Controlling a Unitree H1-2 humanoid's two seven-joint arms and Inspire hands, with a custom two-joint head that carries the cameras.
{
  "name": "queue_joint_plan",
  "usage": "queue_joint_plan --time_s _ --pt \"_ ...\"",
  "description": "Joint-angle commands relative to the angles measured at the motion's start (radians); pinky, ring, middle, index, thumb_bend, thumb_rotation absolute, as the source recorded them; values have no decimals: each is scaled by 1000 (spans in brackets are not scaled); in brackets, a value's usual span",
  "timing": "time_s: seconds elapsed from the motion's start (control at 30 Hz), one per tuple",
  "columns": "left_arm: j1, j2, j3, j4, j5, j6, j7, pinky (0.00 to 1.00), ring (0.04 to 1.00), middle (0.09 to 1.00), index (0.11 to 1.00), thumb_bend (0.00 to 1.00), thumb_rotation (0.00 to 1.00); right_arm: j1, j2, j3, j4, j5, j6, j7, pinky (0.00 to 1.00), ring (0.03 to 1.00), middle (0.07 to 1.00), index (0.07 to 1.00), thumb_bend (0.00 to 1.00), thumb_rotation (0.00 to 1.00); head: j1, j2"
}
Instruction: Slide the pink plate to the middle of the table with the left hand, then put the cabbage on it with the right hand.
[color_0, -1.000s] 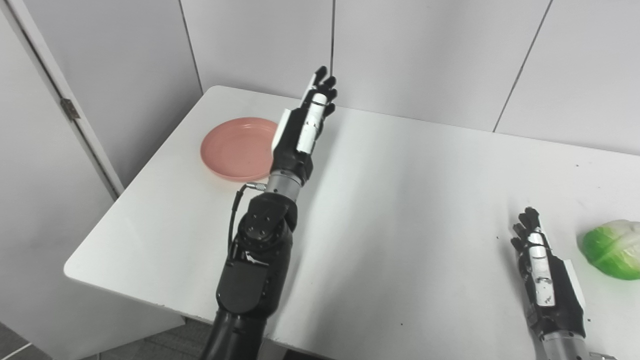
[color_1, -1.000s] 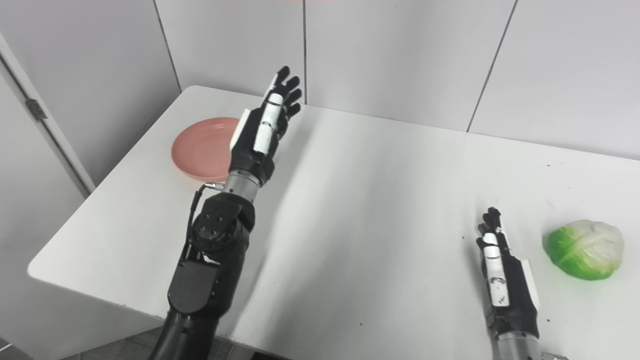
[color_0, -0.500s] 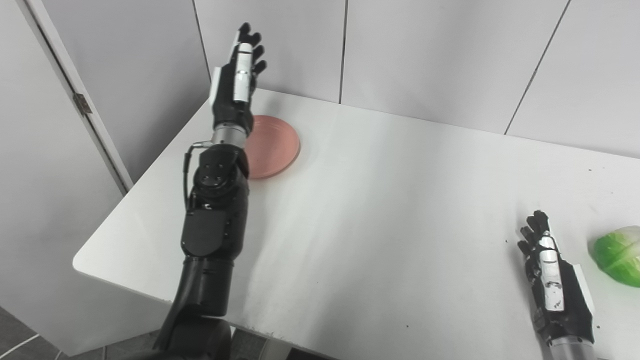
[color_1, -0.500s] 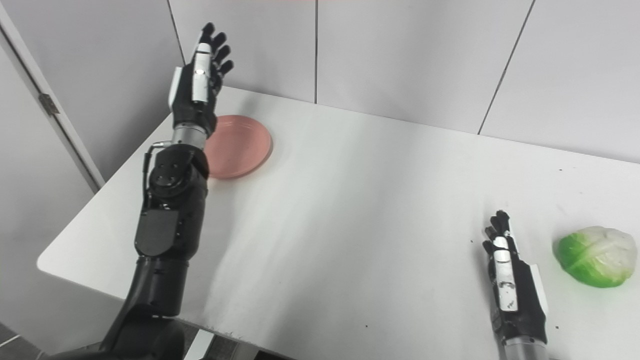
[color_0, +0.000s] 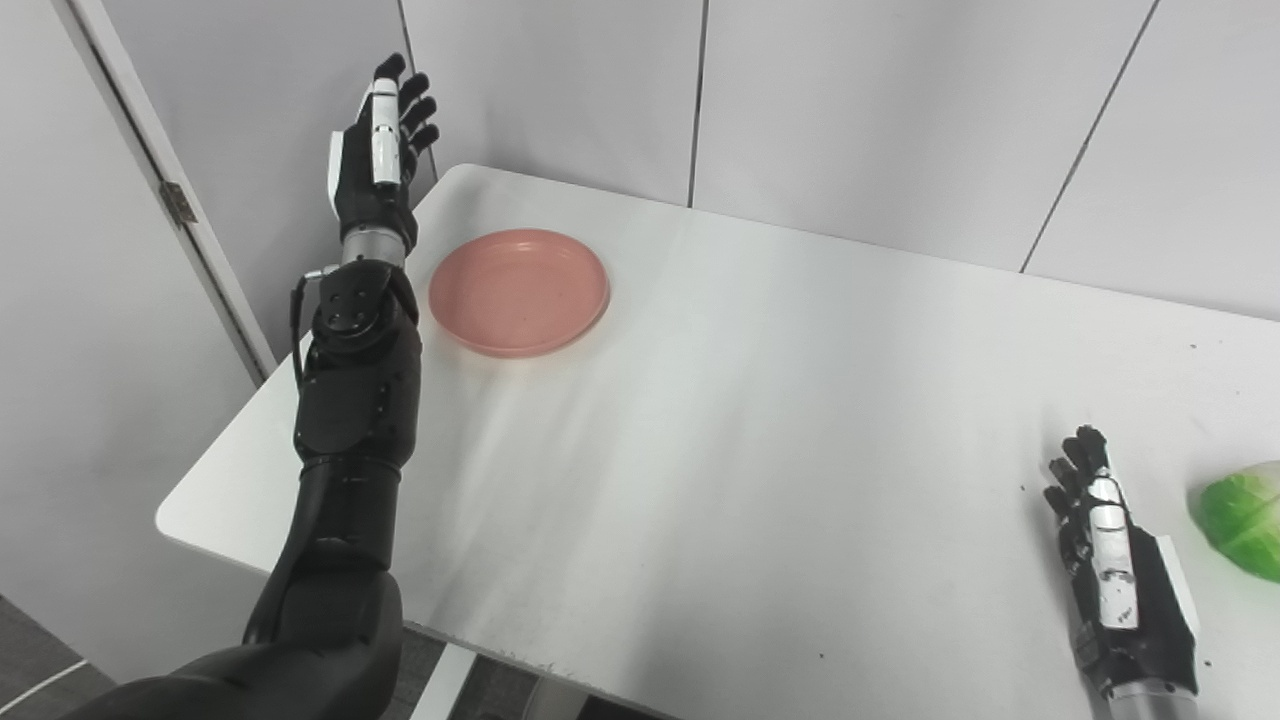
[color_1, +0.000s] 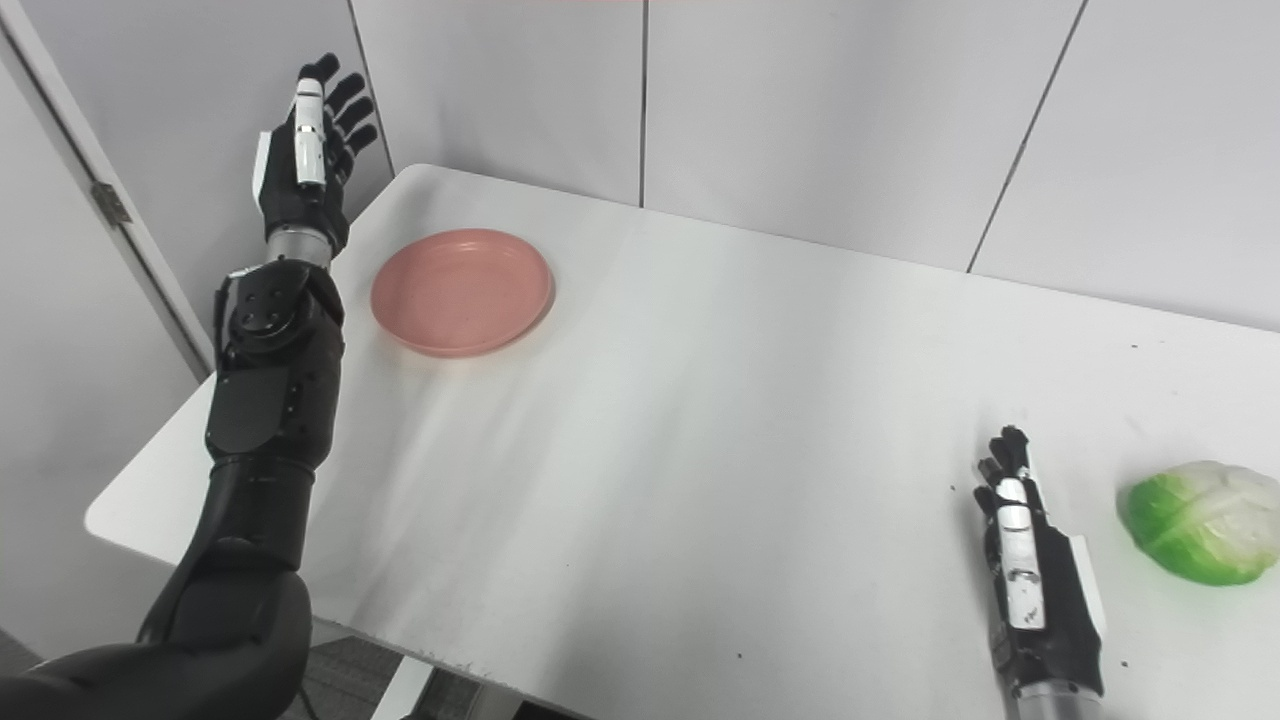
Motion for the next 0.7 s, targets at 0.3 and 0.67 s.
queue_joint_plan --time_s 0.3,0.67 --pt "-37 88 35 94 -102 -38 -47 874 897 895 888 454 1000 -10 -6 -7 6 22 -12 16 1000 1000 1000 1000 334 1000 3 0" --pt "-23 111 38 194 -129 -34 -54 872 884 890 881 454 1000 -8 -5 -8 -1 22 -9 18 1000 1000 1000 1000 330 1000 3 4"
